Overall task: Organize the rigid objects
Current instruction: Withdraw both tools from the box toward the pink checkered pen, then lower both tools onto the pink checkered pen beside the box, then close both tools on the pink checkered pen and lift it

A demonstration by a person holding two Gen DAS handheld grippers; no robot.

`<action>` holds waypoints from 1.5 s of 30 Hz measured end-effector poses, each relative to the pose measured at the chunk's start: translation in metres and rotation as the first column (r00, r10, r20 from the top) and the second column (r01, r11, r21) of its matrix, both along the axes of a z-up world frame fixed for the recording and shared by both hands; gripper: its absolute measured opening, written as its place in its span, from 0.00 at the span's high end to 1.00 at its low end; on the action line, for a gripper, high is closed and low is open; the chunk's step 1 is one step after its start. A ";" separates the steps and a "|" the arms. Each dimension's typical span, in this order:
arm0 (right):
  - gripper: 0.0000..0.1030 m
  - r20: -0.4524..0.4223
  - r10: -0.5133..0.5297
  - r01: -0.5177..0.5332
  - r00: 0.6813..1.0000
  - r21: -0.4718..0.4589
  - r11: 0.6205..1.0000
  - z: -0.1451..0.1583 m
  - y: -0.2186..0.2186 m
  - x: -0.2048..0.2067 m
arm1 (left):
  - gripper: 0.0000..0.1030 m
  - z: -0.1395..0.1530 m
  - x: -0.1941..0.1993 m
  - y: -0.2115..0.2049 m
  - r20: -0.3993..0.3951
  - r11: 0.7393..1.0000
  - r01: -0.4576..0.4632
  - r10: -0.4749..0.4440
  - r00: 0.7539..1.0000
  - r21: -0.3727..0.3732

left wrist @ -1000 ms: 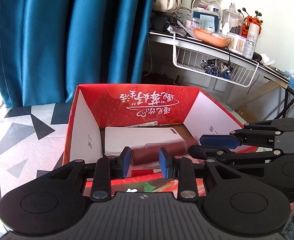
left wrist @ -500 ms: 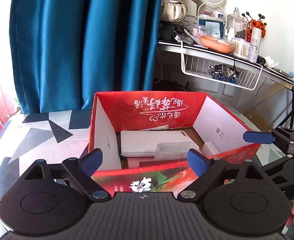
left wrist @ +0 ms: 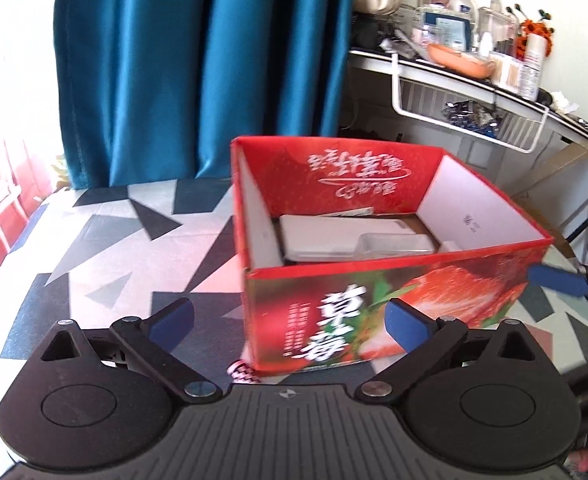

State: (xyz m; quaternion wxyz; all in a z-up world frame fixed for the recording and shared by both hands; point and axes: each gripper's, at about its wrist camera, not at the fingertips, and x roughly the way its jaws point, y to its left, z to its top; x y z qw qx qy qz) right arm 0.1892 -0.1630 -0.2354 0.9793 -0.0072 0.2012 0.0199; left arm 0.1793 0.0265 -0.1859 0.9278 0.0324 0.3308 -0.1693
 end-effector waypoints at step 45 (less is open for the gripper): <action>0.72 -0.301 0.141 -0.145 0.943 0.010 0.989 -0.083 0.048 0.066 | 0.55 -0.089 0.027 0.039 -0.152 0.983 0.051 -0.079 0.985 -0.178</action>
